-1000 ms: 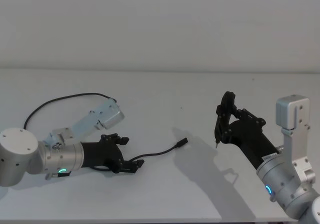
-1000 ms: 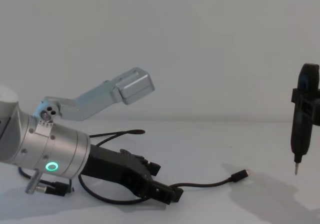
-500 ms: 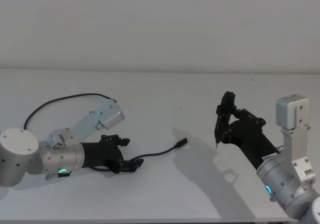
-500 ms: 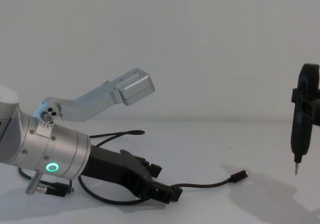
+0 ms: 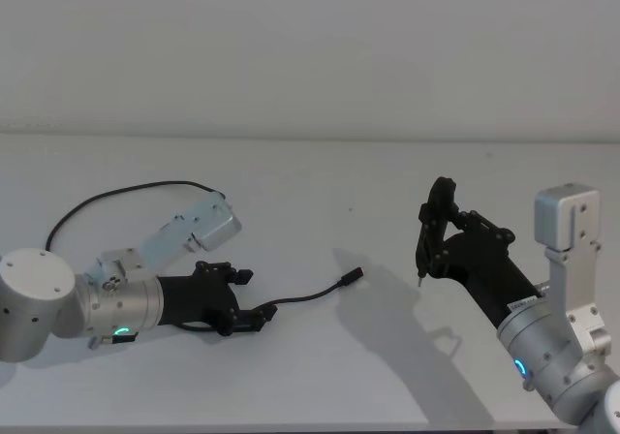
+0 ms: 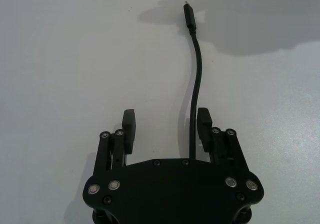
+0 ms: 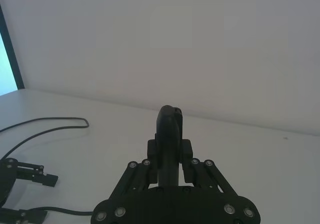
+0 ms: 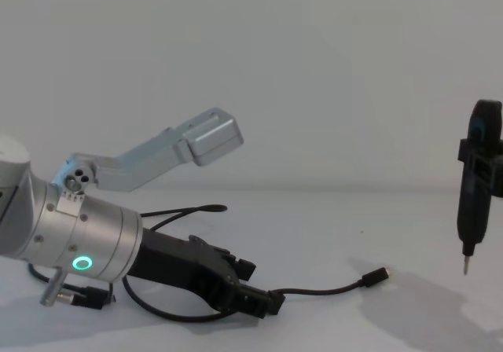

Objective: Pick up the data cable with the one hand.

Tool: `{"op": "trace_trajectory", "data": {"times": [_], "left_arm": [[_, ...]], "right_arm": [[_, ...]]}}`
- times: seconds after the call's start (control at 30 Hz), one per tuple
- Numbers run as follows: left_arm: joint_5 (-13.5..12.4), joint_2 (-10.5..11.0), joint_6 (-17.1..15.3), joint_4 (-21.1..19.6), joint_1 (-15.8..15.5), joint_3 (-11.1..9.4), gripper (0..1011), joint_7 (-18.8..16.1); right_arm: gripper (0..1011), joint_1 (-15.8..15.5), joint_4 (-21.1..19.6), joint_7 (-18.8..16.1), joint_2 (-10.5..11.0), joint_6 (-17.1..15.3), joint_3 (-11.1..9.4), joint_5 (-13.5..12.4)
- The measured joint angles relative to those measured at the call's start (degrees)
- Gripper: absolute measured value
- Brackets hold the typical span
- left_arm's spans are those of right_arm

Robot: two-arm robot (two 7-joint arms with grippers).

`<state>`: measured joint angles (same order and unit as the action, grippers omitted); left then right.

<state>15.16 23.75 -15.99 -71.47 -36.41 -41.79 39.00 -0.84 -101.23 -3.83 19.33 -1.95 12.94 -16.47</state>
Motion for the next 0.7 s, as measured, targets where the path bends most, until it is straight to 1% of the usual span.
{"op": "trace_trajectory", "data": {"times": [0.7], "left_arm": [[-0.1, 0.0, 0.0, 0.0, 0.0, 0.0, 568, 0.0]], "right_arm": [[274, 0.0, 0.0, 0.0, 0.0, 0.0, 0.0, 0.0]]}}
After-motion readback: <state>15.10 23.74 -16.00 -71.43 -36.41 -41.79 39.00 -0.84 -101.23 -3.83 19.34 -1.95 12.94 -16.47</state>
